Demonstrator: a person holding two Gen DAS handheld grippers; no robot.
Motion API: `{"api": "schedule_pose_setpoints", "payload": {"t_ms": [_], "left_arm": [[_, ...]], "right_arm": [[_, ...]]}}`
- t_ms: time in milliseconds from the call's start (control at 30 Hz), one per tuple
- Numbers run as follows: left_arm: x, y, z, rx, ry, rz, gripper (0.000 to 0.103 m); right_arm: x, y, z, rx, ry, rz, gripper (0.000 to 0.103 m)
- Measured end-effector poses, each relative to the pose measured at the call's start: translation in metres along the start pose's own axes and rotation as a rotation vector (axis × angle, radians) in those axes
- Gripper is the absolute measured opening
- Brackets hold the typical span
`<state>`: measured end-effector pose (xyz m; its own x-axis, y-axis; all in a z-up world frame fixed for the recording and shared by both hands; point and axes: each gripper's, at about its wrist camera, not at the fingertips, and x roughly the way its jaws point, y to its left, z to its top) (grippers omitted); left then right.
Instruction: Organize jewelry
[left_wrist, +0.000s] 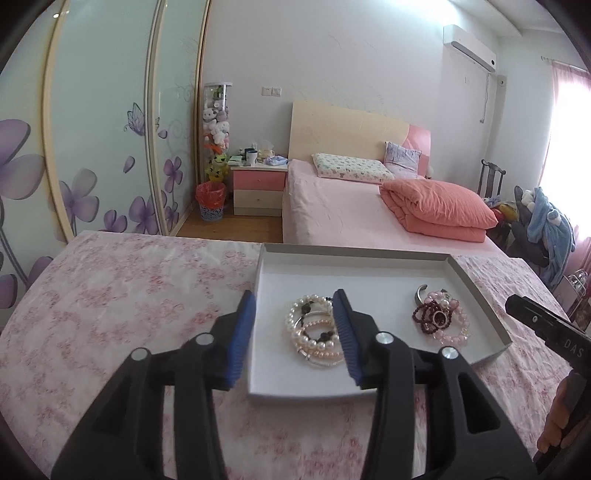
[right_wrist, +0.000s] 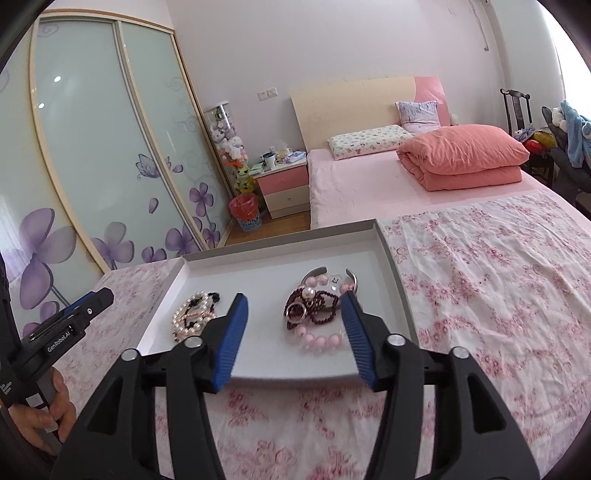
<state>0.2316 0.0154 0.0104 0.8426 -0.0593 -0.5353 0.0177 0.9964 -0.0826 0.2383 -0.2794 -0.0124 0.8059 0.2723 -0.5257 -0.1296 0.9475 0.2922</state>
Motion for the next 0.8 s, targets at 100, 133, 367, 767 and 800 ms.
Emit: {"api": "schedule_pose_setpoints", "payload": {"t_ms": [100, 133, 367, 767, 800], "left_arm": [[-0.024, 0.003, -0.009, 0.004, -0.02, 0.015, 0.06], [-0.033, 0.005, -0.014, 0.003, -0.029, 0.021, 0.063], [-0.08, 0.011, -0.039, 0.002, -0.063, 0.012, 0.087], [-0.123, 0.005, -0.065, 0.014, -0.088, 0.03, 0.099], [-0.126, 0.004, -0.068, 0.017, -0.1, 0.036, 0.099]], "right_arm": [[-0.014, 0.009, -0.007, -0.029, 0.002, -0.014, 0.063], [-0.021, 0.012, -0.011, -0.043, 0.001, -0.024, 0.066], [-0.053, 0.032, -0.032, -0.095, -0.013, -0.045, 0.081], [-0.102, 0.042, -0.058, -0.144, -0.147, -0.095, 0.101], [-0.104, 0.042, -0.06, -0.143, -0.149, -0.095, 0.101]]}}
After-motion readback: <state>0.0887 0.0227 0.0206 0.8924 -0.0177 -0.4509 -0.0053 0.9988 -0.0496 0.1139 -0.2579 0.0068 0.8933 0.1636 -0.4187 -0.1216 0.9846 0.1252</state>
